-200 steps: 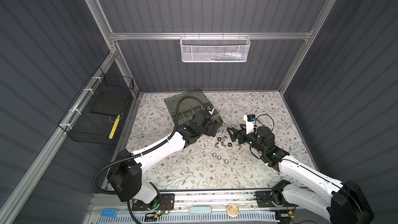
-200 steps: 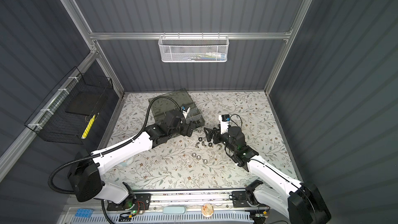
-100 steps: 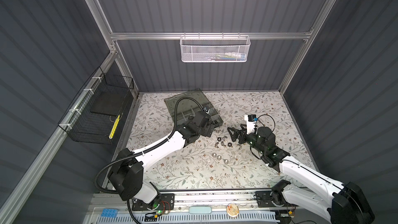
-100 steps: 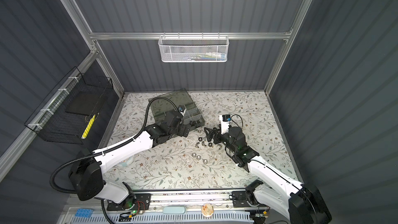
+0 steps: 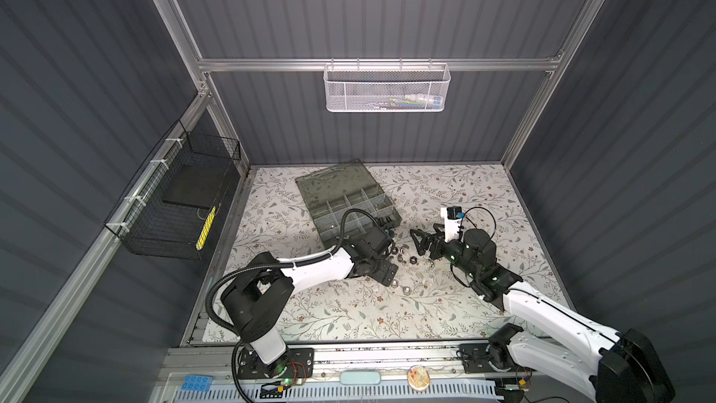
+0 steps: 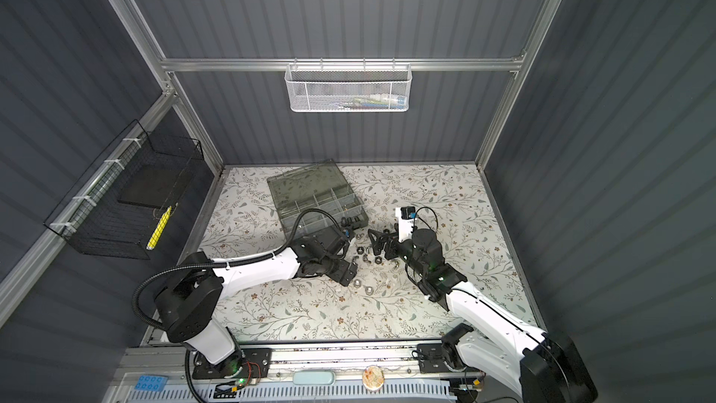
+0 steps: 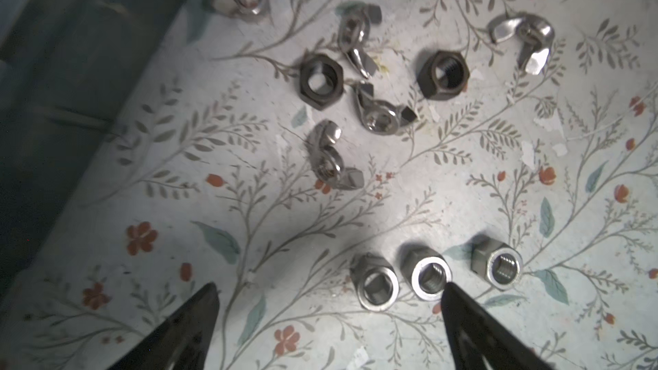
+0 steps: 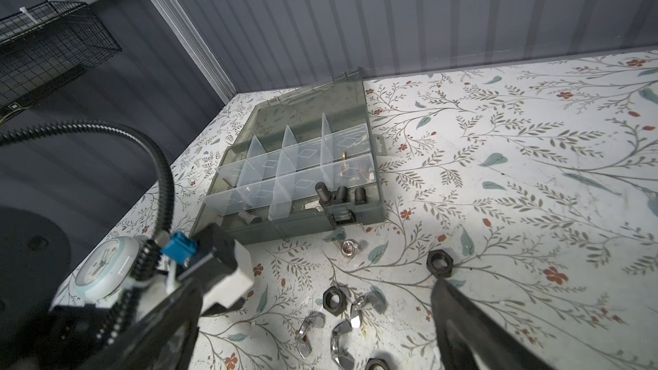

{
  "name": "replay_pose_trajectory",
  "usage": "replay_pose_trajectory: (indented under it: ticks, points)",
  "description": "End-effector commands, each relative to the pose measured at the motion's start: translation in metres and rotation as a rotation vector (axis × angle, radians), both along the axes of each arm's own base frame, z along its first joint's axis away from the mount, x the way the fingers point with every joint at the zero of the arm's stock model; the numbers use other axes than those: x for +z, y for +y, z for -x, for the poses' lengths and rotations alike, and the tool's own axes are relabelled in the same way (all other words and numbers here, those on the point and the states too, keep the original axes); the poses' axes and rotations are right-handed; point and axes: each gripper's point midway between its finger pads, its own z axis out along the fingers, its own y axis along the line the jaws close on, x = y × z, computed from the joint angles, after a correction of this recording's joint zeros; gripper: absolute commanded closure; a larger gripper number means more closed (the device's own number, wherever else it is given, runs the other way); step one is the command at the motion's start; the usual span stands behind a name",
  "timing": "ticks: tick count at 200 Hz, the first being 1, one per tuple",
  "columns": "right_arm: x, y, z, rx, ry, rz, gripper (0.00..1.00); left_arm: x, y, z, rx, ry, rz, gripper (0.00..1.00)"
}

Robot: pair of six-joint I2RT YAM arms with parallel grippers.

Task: Sort the screws and nuts into containers
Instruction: Pick up the nut at the center of the table.

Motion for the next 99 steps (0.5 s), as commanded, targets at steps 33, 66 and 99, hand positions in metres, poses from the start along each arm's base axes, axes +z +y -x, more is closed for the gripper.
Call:
replay_pose_trajectory:
  ticks: [33, 66, 99]
  points:
    - [0.003, -0.001, -0.002, -0.010, -0.018, -0.013, 0.01, -0.026, 0.007, 0.002, 0.052, 0.039, -0.041, 0.13]
    - [0.002, 0.000, -0.003, -0.008, -0.015, -0.014, 0.01, -0.035, 0.009, 0.003, 0.048, 0.045, -0.074, 0.22]
    - [0.001, 0.000, -0.004, -0.008, -0.011, -0.015, 0.01, -0.038, 0.010, 0.005, 0.042, 0.036, -0.104, 0.32]
